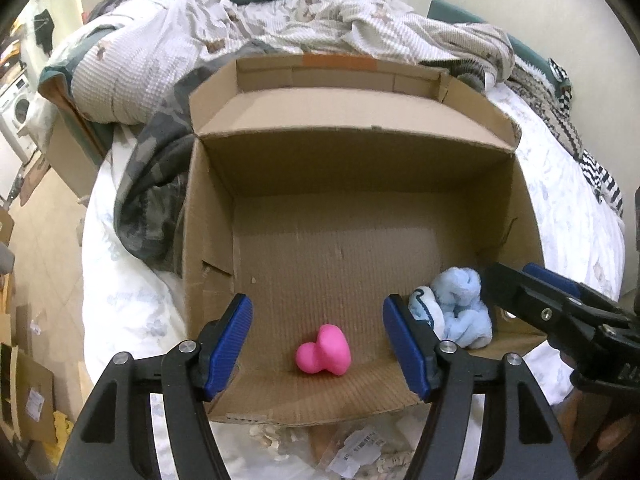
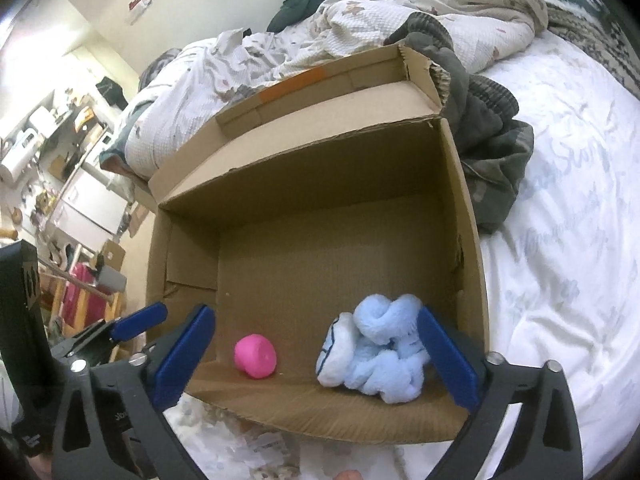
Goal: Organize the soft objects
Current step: 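Open both tools to drop the pink toy and blue socks into the box, then grasp the cream lace scrunchie with the left tool while the right grasps the white sock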
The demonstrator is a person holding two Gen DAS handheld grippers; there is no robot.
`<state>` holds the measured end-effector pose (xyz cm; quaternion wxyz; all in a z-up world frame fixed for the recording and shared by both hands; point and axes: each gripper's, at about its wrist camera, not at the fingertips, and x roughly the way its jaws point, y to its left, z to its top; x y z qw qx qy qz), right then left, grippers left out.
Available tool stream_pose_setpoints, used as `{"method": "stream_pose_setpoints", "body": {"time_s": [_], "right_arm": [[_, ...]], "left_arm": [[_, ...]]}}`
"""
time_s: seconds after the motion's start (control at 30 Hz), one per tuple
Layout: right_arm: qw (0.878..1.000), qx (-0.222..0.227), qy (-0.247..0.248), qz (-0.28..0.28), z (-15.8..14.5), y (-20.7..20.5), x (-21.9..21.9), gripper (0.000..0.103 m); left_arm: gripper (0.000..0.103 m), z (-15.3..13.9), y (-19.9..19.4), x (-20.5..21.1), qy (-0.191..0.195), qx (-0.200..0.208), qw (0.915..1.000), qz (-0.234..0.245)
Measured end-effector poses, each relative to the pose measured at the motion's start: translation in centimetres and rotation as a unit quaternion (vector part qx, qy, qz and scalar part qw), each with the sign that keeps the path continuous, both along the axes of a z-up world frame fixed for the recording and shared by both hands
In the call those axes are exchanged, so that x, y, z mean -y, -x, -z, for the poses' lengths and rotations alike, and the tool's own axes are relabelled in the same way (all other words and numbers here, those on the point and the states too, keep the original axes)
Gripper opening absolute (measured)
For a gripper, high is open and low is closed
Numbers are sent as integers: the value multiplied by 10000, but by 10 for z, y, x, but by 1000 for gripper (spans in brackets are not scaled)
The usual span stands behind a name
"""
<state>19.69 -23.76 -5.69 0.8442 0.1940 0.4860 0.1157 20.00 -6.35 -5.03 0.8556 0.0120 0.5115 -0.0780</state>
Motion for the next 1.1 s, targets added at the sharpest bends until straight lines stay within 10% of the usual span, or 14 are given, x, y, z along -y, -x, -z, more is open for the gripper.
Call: {"method": "stream_pose_setpoints", "body": {"time_s": [0.57,1.1], "right_arm": [[9994,1,-82,342,-11,33,17,103],[9966,-750,-248,251,11,80,17,103]], "left_arm": [[65,-28,31,-55,125,286,9982,-520],[65,20,68,-98,697,-841,9900,-893]]}}
